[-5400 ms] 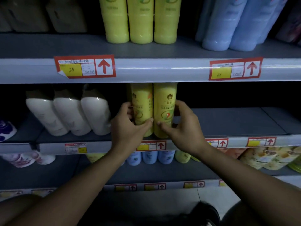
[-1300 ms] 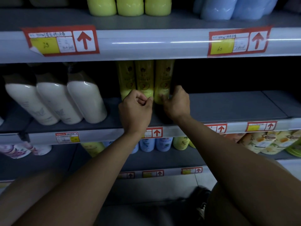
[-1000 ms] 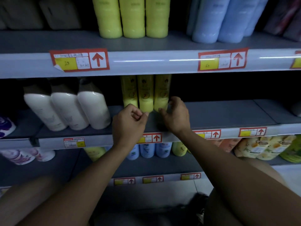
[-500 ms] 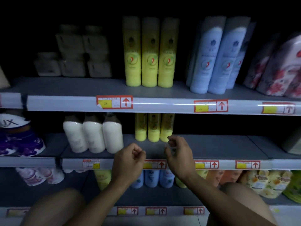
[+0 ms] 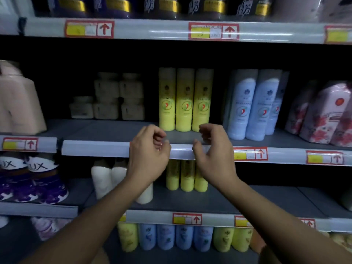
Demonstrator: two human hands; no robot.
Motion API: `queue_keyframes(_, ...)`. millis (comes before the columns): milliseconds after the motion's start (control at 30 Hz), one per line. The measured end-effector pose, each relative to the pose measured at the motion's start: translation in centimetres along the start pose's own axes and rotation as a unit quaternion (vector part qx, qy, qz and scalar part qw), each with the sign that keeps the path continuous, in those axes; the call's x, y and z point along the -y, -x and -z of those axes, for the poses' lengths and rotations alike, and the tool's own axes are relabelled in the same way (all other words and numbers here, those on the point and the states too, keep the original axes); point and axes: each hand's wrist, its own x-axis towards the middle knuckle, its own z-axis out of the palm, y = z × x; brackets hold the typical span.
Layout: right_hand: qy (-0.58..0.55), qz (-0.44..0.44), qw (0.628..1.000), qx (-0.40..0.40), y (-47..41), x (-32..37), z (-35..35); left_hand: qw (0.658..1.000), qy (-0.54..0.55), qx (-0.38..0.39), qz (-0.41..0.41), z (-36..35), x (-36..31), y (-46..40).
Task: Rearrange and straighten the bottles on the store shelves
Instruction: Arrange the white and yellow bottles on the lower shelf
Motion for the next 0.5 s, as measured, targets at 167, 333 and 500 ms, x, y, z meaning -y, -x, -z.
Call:
queue_keyframes(167, 0.052, -0.097, 0.992, 0.053, -4.3, -1.1, -1.0, 0.998, -0.036, 0.032, 0.029, -0.4, 0.7, -3.8)
queue_keyframes(333, 0.072, -0.183, 0.976, 0.094, -7.5, -2.6, -2.3, 0.993, -0.07, 0.072, 0.065, -1.5, 2.6, -7.1)
queue_keyframes(500, 0.097, -0.227, 0.963, 0.107, -9.9, -4.0, -3.5, 0.984, -0.097, 0.1, 0.112, -3.0, 4.2, -10.0)
